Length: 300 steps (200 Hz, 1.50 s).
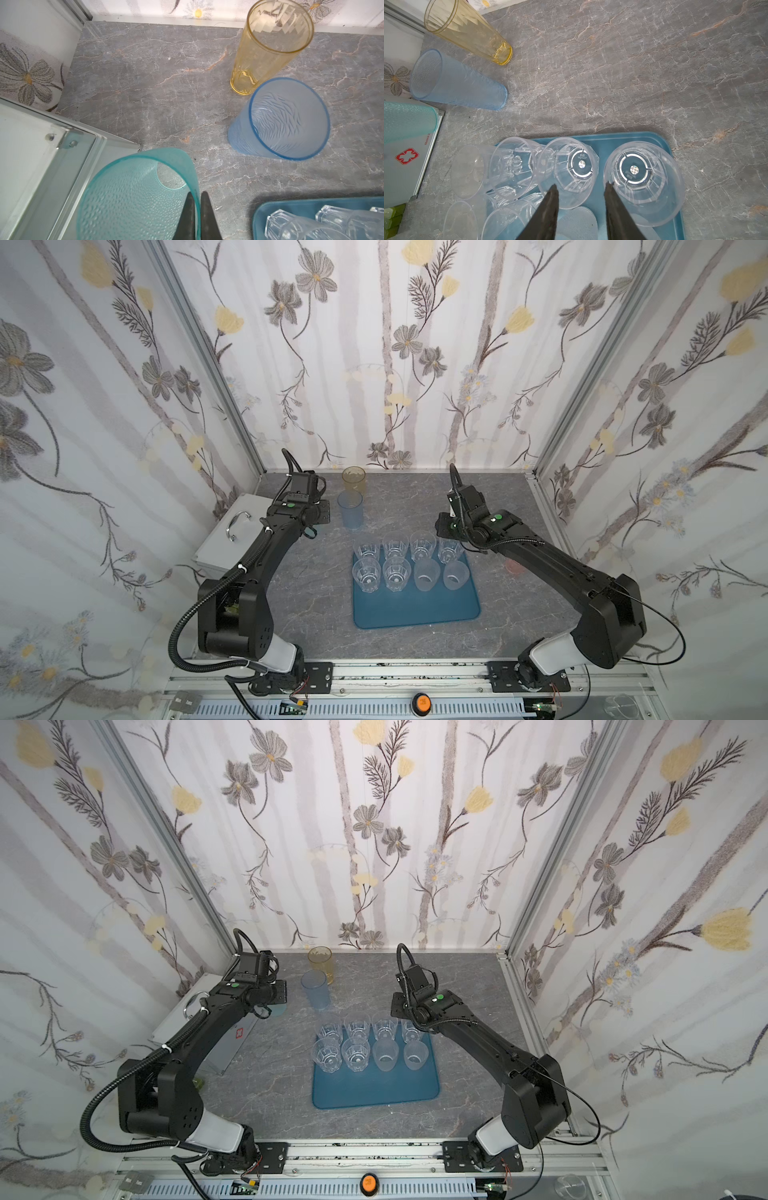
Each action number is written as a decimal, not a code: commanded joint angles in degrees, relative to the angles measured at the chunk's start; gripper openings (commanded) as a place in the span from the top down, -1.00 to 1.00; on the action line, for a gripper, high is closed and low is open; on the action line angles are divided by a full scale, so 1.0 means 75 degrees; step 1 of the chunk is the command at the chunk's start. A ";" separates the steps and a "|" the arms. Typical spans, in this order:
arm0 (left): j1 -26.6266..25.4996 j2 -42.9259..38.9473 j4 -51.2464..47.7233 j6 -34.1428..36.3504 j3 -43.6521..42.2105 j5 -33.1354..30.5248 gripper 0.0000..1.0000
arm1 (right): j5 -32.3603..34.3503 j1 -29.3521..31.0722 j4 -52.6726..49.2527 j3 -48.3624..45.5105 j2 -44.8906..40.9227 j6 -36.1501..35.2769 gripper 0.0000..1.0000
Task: Place the glasses into the tray
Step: 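Lift teal glass with left gripper while right gripper moves toward pink glass, then lower the right gripper onto the pink glass rim and grasp it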
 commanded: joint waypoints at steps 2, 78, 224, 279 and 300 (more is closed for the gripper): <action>-0.0001 -0.0056 -0.0032 -0.0136 -0.0139 0.0262 1.00 | 0.0262 -0.0023 0.0136 0.0082 -0.0119 -0.0058 0.23; -0.0149 0.0644 0.0127 -0.0238 -0.0503 0.0447 1.00 | 0.0324 -0.1925 -0.0701 -0.1647 -0.2131 -0.0534 0.22; -0.0247 0.0597 0.0264 -0.0258 -0.0848 0.0440 0.99 | -0.1542 -0.6916 -0.0719 -0.3420 -0.3501 -0.0724 0.07; -0.0262 0.0537 0.0336 -0.0280 -0.0882 0.0542 0.98 | -0.1822 -0.7103 -0.0460 -0.3774 -0.3415 -0.0691 0.06; -0.0277 0.0370 0.0324 -0.0341 -0.0922 0.0568 1.00 | -0.1823 -0.7105 -0.0493 -0.3773 -0.3528 -0.0716 0.05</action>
